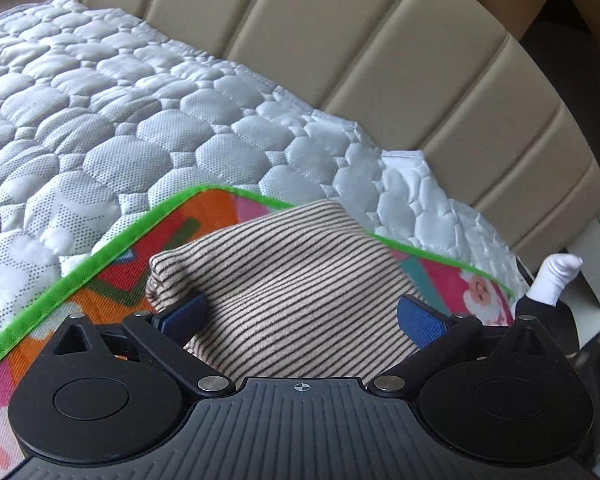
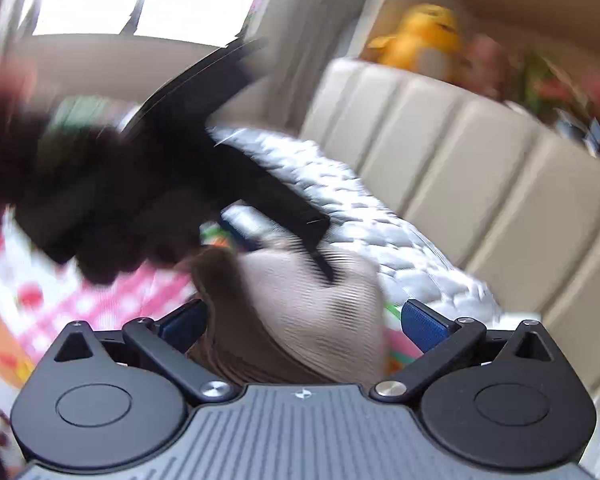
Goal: Fold clothes
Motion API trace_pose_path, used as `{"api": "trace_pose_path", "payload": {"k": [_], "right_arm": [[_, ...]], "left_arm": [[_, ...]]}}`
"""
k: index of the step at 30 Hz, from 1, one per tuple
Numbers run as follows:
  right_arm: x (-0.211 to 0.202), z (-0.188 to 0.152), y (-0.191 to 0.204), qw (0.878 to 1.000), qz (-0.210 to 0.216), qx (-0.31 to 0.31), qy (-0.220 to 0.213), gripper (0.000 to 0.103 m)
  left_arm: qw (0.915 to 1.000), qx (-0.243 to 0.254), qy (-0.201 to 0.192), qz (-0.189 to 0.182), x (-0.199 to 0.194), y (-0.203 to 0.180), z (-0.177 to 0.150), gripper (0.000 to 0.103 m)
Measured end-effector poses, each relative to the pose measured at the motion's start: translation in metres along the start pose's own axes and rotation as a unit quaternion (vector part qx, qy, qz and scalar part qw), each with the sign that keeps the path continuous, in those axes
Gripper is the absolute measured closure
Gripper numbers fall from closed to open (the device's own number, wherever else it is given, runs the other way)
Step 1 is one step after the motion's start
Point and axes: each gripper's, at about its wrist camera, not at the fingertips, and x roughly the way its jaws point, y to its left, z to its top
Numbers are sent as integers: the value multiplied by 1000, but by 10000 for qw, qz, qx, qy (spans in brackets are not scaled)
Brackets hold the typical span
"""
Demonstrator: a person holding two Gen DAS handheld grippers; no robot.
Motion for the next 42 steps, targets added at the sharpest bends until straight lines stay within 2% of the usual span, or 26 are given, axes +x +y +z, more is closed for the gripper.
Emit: {"api": "trace_pose_path", "payload": {"k": [1,3,6,9,16,21,24,26,29,31,33,35,38,42], "right_arm": [[-2,-2,-16,9986,71,526,-39,0],[-6,-7,-49,9873,212,1571,-118,0],[3,-22,-85,9564,440,2889,23,0],[19,-41,-106,9217,668,3813,248,0],[25,-54,-83,9261,911,3599,680,1],[30,-63,-66,9275,1082,3439,988,1],[30,-67,-57,9302,1118,3318,1105,1],[28,-67,-52,9347,1063,3206,1105,1],[29,-63,-46,9459,921,2899,1131,0],[22,-58,-45,9550,728,2597,1231,0],[10,-54,-45,9627,522,2294,1337,0],[-8,-44,-54,9680,463,2197,1117,0],[-27,-23,-72,9652,536,2500,555,0],[5,-8,-86,9571,493,2814,479,0]], "left_arm": [[9999,77,17,66,1,-1,-3,0],[9993,316,3,197,3,-3,-10,0],[9989,420,-23,191,2,-2,-12,0],[9995,277,-15,123,0,2,-11,0],[9985,361,-128,402,-1,-8,-12,0],[9926,599,-257,1028,-23,-30,-14,0],[9861,235,-473,1579,-43,-31,-27,0],[9831,-78,-496,1763,-49,-23,-38,0],[9836,-238,-533,1707,-46,-11,-54,0],[9850,-303,-702,1544,-45,-3,-63,0],[9883,-354,-656,1334,-43,4,-67,0],[9905,-321,-598,1195,-44,9,-67,0],[9919,-204,-609,1093,-46,14,-68,0],[9940,-487,-538,814,-44,26,-68,0]]}}
